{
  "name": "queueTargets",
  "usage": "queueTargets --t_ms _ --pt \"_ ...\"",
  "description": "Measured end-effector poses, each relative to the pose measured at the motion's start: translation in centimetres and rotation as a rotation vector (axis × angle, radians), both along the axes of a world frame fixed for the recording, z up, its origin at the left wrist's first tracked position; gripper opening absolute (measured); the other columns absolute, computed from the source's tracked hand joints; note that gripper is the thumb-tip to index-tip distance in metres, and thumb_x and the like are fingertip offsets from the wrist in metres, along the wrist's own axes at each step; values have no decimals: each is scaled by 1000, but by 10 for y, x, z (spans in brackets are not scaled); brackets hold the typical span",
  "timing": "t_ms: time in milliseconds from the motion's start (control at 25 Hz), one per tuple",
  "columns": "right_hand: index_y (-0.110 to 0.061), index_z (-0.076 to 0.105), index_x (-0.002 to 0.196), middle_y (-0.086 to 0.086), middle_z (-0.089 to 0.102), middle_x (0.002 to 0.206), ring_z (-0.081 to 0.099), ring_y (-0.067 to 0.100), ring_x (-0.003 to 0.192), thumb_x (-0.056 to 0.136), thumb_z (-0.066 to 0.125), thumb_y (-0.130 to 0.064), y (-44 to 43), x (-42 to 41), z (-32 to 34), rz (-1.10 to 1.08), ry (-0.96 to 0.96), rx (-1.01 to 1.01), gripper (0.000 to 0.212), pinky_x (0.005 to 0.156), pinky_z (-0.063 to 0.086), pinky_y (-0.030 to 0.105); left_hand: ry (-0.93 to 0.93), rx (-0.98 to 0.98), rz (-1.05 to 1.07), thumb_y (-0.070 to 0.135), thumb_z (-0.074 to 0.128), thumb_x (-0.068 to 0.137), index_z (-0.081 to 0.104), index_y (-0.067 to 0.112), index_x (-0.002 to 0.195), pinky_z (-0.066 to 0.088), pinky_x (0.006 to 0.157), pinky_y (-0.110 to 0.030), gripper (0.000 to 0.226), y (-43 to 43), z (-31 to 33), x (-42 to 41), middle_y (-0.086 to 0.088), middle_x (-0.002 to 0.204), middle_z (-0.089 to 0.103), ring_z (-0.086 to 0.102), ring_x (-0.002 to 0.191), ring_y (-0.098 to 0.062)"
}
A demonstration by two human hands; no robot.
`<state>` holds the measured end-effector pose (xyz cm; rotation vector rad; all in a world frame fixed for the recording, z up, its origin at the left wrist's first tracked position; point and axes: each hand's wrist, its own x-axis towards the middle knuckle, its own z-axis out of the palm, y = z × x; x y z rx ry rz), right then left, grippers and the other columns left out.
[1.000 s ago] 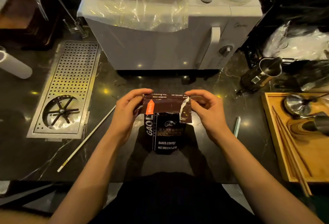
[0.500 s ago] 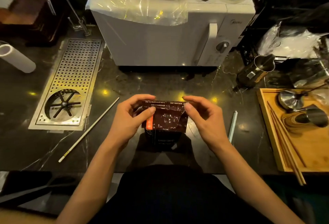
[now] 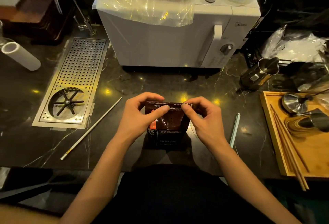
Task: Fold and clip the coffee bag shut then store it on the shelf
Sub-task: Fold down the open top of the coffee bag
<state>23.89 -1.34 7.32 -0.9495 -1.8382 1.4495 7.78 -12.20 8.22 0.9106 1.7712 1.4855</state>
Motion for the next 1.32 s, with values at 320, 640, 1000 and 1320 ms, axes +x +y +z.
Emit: queueTargets --t_ms 320,640,1000,1320 --pt "-24 71 88 -11 71 83 67 9 85 87 71 -16 -1 2 3 27 -22 78 8 81 54 24 8 31 -8 12 77 80 74 28 79 50 53 -18 16 13 -4 8 13 74 72 67 72 -4" --pt "-22 73 91 -10 71 90 67 14 91 89 70 -21 -2 -7 3 49 -13 110 4 83 56 37 8 70 -33 14 75 81 74 26 82 53 61 -23 13 11 -8 7 9 78 73 69 78 -11" --pt "-19 73 90 -8 69 88 65 15 89 89 70 -19 -6 -10 0 38 -17 141 3 81 54 40 24 86 -87 13 72 85 72 23 86 49 56 -21 11 10 -12 3 4 85 65 62 74 -9" --pt "-16 73 91 -6 68 89 65 13 90 88 70 -17 -11 -15 -1 36 -30 170 4 81 53 31 -112 100 6 21 77 73 68 18 80 51 56 -21 12 7 -12 6 7 72 69 64 65 -9"
